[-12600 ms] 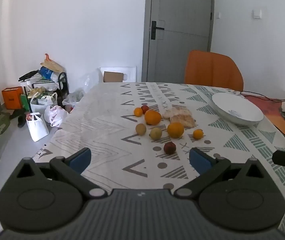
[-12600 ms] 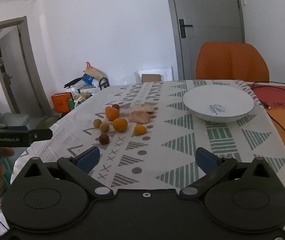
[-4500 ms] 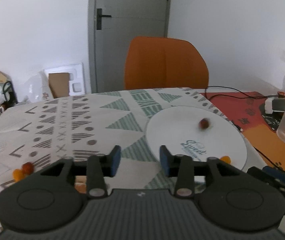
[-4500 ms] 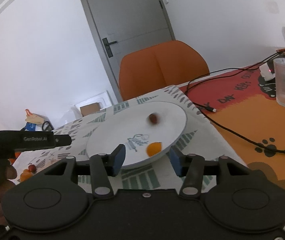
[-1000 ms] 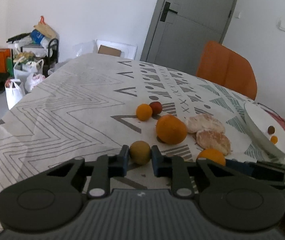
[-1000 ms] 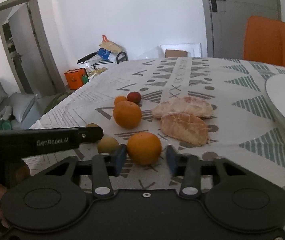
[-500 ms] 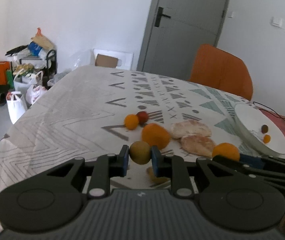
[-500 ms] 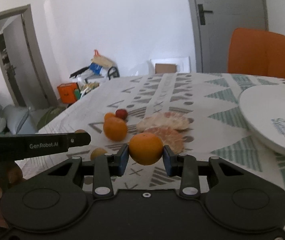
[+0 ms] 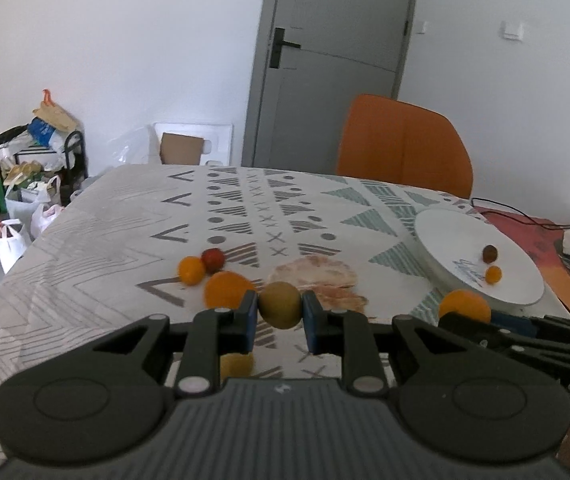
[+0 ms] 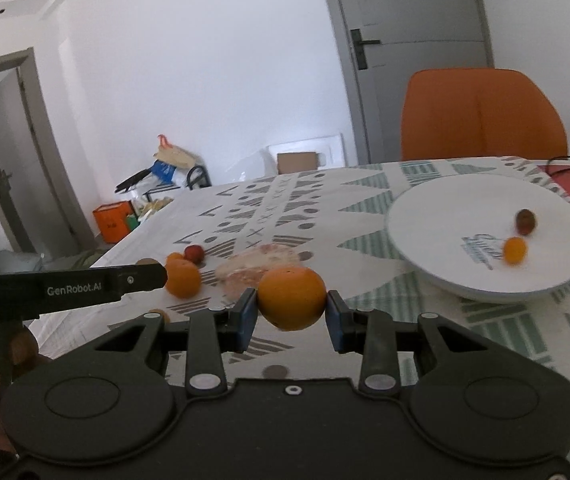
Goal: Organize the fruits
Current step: 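Carry the apricot and orange over the white plate and release both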
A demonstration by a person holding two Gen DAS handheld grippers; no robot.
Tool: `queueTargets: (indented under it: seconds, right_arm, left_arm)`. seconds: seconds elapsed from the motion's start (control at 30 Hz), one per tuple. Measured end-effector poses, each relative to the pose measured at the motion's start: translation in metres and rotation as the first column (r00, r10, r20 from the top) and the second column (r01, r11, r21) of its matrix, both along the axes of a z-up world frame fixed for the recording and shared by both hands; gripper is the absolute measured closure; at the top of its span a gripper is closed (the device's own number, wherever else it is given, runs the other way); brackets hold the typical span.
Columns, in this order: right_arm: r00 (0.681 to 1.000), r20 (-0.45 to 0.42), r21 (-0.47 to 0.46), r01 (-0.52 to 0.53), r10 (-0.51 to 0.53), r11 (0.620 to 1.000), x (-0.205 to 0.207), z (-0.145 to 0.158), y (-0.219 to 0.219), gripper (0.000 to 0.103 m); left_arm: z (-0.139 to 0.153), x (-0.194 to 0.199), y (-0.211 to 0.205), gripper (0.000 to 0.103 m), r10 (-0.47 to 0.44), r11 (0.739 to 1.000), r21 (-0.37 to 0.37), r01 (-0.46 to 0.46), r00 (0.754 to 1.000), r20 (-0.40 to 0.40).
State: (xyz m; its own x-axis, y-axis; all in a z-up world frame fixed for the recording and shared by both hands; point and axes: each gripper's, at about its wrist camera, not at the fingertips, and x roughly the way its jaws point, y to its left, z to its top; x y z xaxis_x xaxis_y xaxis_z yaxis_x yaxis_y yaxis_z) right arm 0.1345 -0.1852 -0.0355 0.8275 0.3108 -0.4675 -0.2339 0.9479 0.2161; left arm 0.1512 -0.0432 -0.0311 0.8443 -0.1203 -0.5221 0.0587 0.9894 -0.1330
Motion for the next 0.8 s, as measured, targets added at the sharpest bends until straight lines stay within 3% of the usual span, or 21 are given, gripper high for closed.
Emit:
queueTargets:
  seconds: [0.8]
  right_arm:
    - [0.985, 0.087, 0.060, 0.147, -0.151, 0.987, -0.028, 0.016, -0.085, 0.068]
  left_arm:
    - [0.023, 0.006, -0.090, 0.081, -0.154, 0.986, 0.071, 0.151, 0.987, 0.051]
